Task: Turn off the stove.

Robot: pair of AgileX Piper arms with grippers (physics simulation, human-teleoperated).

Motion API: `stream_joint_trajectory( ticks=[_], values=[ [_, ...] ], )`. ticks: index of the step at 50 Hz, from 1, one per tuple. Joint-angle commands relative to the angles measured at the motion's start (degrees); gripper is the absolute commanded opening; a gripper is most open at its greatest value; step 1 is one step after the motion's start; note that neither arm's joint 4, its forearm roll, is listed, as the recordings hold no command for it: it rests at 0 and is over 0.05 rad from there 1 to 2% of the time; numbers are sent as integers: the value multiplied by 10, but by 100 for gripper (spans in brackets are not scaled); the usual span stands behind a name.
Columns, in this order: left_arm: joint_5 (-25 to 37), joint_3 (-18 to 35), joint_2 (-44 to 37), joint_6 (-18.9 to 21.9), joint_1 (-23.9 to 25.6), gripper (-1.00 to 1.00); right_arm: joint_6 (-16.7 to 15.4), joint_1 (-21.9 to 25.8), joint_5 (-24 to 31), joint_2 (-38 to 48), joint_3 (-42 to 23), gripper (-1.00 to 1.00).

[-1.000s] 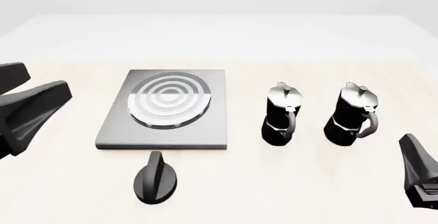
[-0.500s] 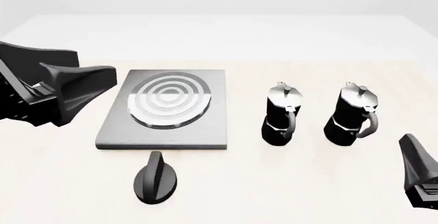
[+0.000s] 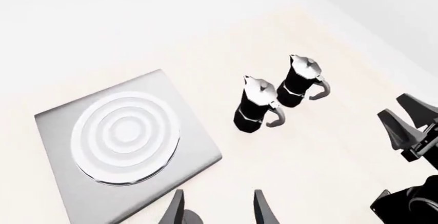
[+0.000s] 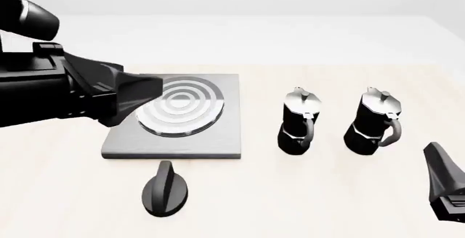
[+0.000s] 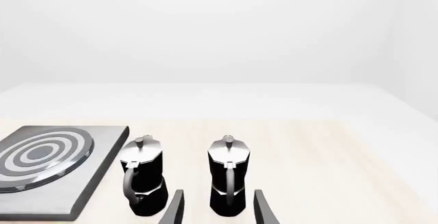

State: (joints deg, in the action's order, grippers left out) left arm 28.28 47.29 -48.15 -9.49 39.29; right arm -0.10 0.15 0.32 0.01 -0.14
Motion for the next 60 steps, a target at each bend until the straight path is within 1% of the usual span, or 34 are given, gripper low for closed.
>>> stream_joint_trajectory(
  ticks=[1,6,13,16,27,37,44,51,60],
  values=[
    [7,-4,-13,-25,15,100,0,0,0,0,0,100],
    [26,-6,-6,-37,6,100,0,0,0,0,0,100],
    [44,-6,6,-56,7,100,0,0,0,0,0,100],
    [52,-19,22,-72,6,100,0,0,0,0,0,100],
    [85,-43,84,-99,4,100,0,0,0,0,0,100],
    [98,-59,108,-121,8,100,0,0,0,0,0,100],
    [74,-82,101,-146,15,100,0,0,0,0,0,100],
    [48,-95,84,-151,17,100,0,0,0,0,0,100],
    [7,-104,47,-164,34,100,0,0,0,0,0,100]
  ],
)
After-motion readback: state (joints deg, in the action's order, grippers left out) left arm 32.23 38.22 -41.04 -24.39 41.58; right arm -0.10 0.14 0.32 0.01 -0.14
